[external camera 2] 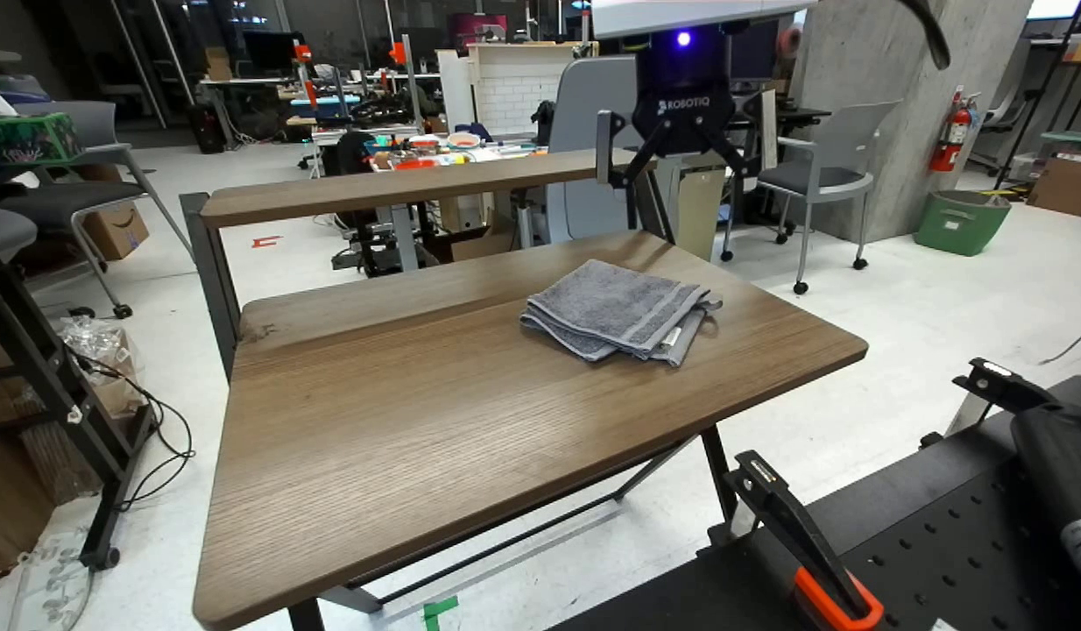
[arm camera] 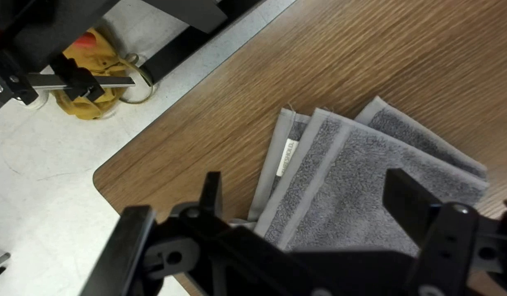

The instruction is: Slide the cloth to the left on the table

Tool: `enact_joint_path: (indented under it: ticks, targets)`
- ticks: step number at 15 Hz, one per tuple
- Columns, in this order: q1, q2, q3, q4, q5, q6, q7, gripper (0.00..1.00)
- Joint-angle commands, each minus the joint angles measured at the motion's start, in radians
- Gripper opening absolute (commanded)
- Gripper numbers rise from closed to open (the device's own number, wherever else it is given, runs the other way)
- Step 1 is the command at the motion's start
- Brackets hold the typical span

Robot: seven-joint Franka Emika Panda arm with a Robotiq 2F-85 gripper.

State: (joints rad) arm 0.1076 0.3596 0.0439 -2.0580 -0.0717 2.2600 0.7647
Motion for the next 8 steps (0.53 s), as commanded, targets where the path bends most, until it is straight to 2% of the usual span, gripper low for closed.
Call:
enact_joint_path:
  ticks: [1,8]
  targets:
    - [0.029,0.094,-0.052,0.096,-0.013,0.016,0.043,1.00]
    - [0.054,0.264,-0.089,0.253,0.009,0.011,0.167,1.00]
